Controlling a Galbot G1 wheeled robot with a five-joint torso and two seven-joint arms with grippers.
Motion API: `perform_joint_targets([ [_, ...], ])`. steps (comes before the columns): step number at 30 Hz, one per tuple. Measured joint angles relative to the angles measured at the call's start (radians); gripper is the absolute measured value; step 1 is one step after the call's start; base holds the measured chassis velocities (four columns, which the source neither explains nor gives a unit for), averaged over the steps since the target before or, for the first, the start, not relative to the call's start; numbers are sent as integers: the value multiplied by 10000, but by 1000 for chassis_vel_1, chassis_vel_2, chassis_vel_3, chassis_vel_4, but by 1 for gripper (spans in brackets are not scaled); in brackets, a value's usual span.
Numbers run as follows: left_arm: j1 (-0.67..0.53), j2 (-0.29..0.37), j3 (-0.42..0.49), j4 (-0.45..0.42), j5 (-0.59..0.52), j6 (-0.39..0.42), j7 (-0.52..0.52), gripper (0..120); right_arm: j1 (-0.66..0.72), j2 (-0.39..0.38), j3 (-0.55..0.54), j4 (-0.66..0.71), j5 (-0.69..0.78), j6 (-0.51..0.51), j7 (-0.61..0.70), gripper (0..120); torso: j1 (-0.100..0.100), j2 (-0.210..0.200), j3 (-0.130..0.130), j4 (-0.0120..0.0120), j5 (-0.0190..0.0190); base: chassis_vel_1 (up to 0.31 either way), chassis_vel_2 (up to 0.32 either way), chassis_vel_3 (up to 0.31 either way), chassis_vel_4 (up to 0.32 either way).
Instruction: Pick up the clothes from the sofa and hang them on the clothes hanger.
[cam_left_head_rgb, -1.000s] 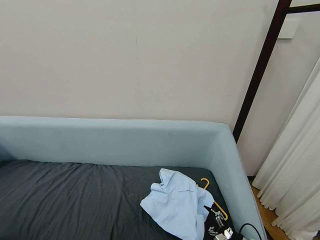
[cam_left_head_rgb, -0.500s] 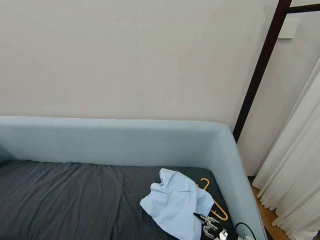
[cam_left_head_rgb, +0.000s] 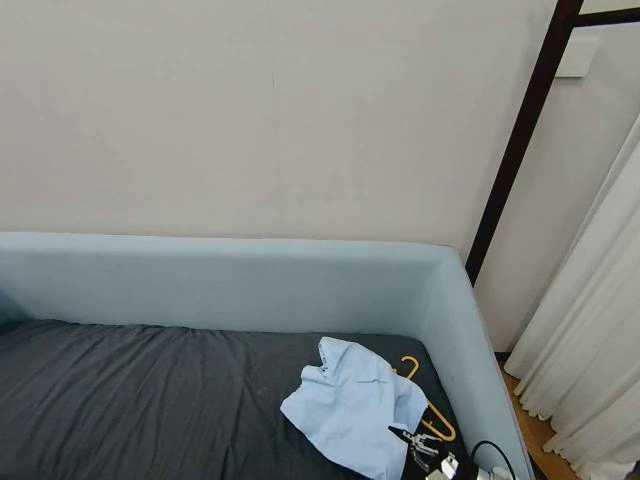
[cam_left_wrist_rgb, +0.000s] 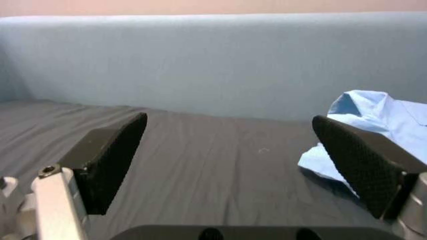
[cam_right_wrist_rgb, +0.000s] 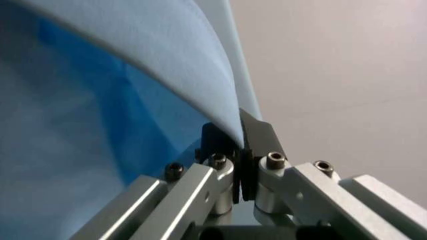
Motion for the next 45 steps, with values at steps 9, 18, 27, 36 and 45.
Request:
perform_joint_targets([
  [9, -17, 115, 126, 46, 61, 0, 37, 98, 161, -1425, -1724, 3189, 7325, -1150, -3904, 0, 0, 0, 0, 3, -2, 0, 0, 0, 0],
  [18, 154, 409, 167, -47, 184, 1, 134, 98, 633, -3071, -3696, 7429, 14604, -5674, -5303, 0, 0, 0, 0, 0, -2, 0, 0, 0, 0],
  [27, -24, 798, 479, 6, 216, -71, 307, 98, 2063, -3616, -4135, 10451, 18635, -10984, -4392, 0, 0, 0, 0, 0, 0, 0, 0, 0, 0],
  [36, -191, 1373, 715, -32, 39, -211, 517, 98, 4431, -2830, -4670, 11711, 24303, -14613, -970, 0, 0, 0, 0, 3, -3, 0, 0, 0, 0],
  [45, -224, 2202, 920, -399, -699, -177, 899, 98, 5665, -2059, -4833, 11505, 26471, -14938, 688, 0, 0, 0, 0, 3, -4, 0, 0, 0, 0],
])
